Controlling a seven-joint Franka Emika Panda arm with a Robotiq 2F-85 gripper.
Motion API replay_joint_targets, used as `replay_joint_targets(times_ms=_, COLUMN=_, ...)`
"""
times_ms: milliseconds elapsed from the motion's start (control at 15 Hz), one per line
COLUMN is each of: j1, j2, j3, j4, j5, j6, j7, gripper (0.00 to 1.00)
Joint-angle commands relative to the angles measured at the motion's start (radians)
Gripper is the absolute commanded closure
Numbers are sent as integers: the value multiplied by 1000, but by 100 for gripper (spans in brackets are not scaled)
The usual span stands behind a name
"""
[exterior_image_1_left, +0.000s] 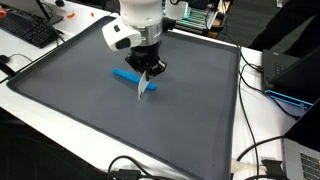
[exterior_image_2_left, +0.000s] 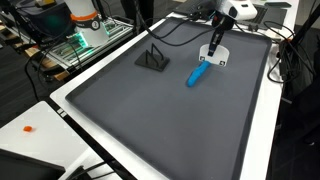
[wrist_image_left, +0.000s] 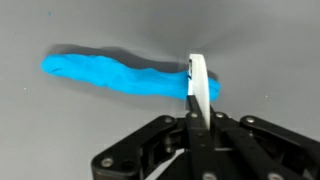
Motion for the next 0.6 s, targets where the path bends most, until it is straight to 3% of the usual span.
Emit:
replay_joint_targets(times_ms=0, j1=9, j2=35, j3=-13, j4=4, j5=-26, j6=25, j7=20, gripper=99)
replay_joint_targets(times_ms=533, j1=5, j2=55, j3=-9, j4=10, j5=-8, j6=-22, j7=21, gripper=99)
